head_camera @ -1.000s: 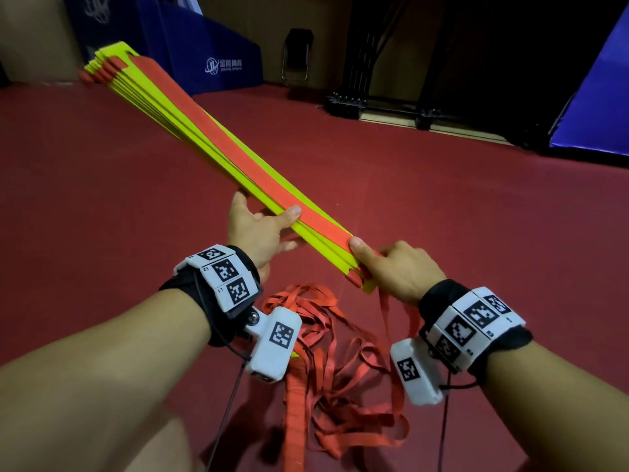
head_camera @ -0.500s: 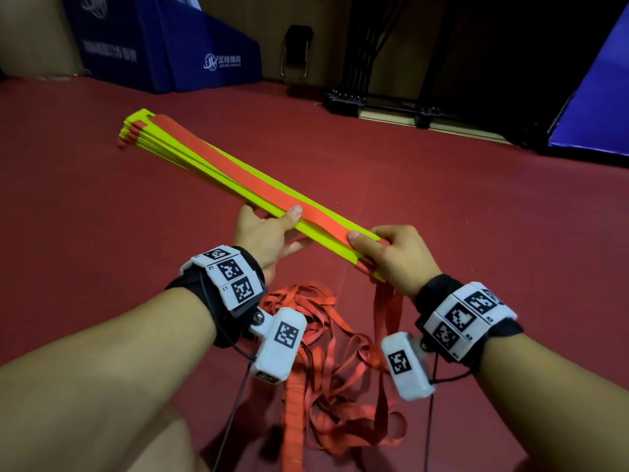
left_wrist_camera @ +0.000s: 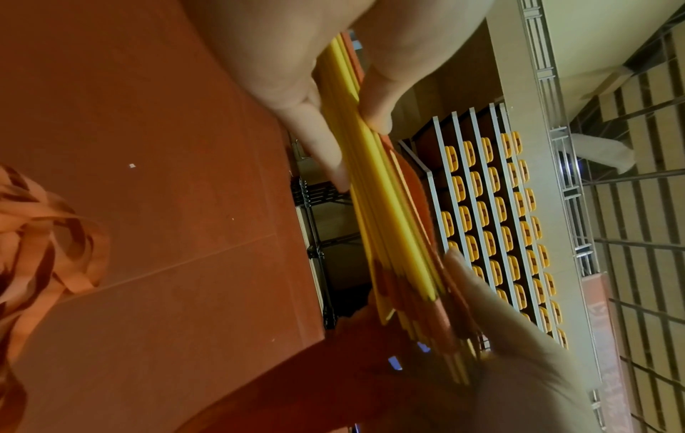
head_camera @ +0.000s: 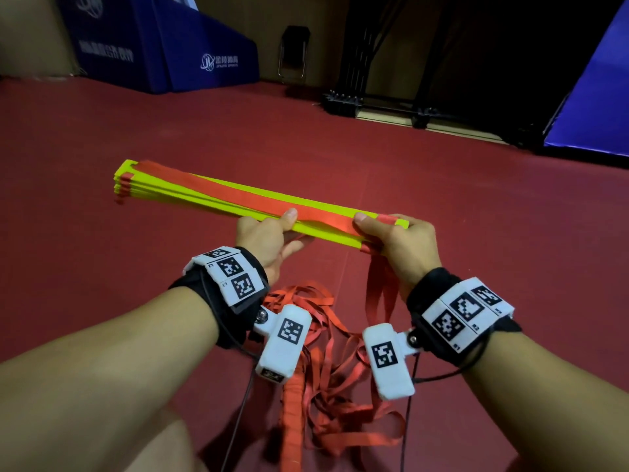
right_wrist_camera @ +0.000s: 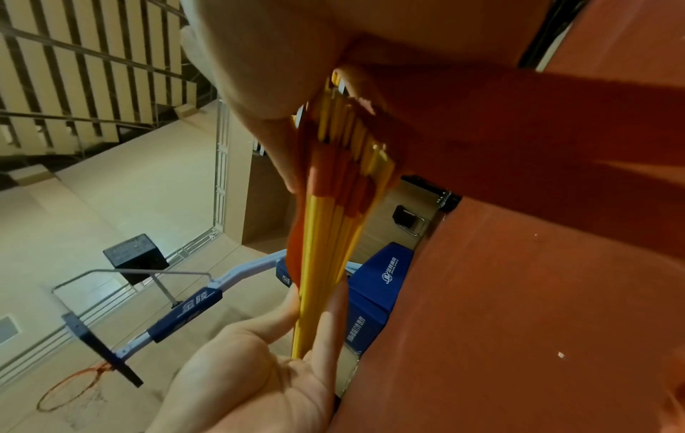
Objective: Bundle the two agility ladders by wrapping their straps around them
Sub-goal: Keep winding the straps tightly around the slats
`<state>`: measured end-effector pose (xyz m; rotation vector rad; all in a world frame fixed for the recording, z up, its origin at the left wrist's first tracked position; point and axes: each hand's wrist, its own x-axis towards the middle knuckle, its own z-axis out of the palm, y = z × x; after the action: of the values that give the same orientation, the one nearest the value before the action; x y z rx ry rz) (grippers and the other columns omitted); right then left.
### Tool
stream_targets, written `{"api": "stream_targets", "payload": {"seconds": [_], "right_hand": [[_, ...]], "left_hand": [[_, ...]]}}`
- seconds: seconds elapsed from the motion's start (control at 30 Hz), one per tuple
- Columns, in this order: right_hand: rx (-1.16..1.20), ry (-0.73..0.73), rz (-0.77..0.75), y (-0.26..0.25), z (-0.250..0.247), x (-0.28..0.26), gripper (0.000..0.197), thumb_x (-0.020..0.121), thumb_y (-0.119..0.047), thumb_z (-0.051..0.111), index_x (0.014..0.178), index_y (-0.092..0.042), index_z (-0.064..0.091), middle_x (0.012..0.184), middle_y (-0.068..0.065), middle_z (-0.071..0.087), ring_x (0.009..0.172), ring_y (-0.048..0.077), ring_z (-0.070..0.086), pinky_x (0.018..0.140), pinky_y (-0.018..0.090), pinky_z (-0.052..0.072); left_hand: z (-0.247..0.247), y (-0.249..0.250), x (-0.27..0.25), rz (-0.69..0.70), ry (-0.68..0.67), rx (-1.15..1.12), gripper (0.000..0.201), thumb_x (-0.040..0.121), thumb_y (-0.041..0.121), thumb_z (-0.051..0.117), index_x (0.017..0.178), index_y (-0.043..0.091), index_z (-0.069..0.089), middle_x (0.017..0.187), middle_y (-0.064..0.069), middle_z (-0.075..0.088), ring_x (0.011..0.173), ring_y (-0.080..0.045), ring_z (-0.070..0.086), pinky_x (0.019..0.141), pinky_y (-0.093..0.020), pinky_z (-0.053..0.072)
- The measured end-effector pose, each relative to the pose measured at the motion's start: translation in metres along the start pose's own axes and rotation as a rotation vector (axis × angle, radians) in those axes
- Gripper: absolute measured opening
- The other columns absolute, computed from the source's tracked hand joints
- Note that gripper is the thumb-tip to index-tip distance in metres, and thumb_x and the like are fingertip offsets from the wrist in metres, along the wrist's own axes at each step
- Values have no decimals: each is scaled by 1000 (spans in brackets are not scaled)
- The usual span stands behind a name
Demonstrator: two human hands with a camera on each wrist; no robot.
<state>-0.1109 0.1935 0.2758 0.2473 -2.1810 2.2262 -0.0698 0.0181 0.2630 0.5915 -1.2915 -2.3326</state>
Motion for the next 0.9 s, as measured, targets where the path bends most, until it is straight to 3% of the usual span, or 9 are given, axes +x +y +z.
{"api": "stream_targets", "payload": {"seconds": [0.17, 0.37, 0.5, 0.57, 0.6, 0.67, 0.77, 0.83, 0.9], "right_hand": [[-4, -135, -43, -7, 3, -6, 14, 87, -16, 75, 96, -8, 66, 71, 2, 71, 52, 23, 62, 45, 24, 42], [-108, -18, -155, -4, 5, 3, 22, 74, -36, 73, 71, -18, 61, 53, -3, 52, 41, 24, 51, 41, 25, 36], [-166, 6, -160, -7, 3, 7, 25, 81, -32, 71, 66, -16, 60, 50, -2, 48, 37, 23, 47, 41, 26, 35], [-211, 5, -165, -7, 2, 8, 26, 81, -34, 70, 66, -14, 61, 48, -1, 48, 36, 24, 49, 43, 27, 36], [-236, 6, -166, -6, 2, 10, 27, 79, -36, 69, 66, -13, 61, 49, 0, 50, 36, 25, 50, 44, 28, 37], [-281, 14, -162, -7, 1, 12, 29, 74, -40, 67, 62, -14, 61, 49, 2, 54, 38, 27, 53, 46, 30, 39], [-363, 51, -168, -10, -1, 18, 28, 63, -48, 64, 59, -21, 65, 49, 3, 57, 48, 34, 59, 52, 40, 44], [-397, 77, -177, -13, -2, 20, 24, 58, -51, 62, 60, -28, 68, 49, 4, 57, 56, 39, 59, 58, 47, 47], [-420, 101, -173, -15, -5, 24, 22, 57, -50, 62, 58, -29, 67, 47, 3, 53, 55, 35, 55, 58, 50, 48]], "left_hand": [[0, 4, -1, -18, 34, -92, 19, 95, -5, 62, 114, -4, 56, 86, -16, 70, 72, -26, 73, 58, -38, 63], [2, 0, -4, -75, 33, -116, 17, 96, -3, 62, 113, -5, 57, 83, -15, 70, 61, -21, 73, 51, -31, 59], [2, -4, -4, -134, 19, -105, 9, 97, 0, 63, 102, -2, 56, 83, -15, 69, 68, -24, 72, 65, -38, 64], [-1, -8, -3, -182, 25, -95, 20, 96, 1, 65, 112, -4, 54, 85, -15, 68, 70, -24, 72, 76, -42, 64], [-2, -9, -2, -205, 32, -88, 31, 95, 3, 66, 121, -5, 52, 88, -15, 68, 70, -24, 72, 69, -40, 64], [-5, -12, -2, -251, 34, -17, 48, 93, 10, 71, 134, -3, 48, 96, -16, 69, 66, -23, 73, 53, -33, 61], [-8, -15, -5, -333, -11, 196, 55, 91, 33, 76, 133, 7, 52, 105, -18, 72, 61, -21, 73, 55, -34, 60], [-8, -13, -10, -409, -58, 395, 57, 87, 54, 73, 125, 15, 56, 91, -9, 74, 54, -15, 68, 60, -32, 60], [-8, -9, -11, -418, -87, 571, 54, 87, 68, 64, 102, 15, 66, 61, 2, 64, 43, -9, 54, 54, -24, 52]]}}
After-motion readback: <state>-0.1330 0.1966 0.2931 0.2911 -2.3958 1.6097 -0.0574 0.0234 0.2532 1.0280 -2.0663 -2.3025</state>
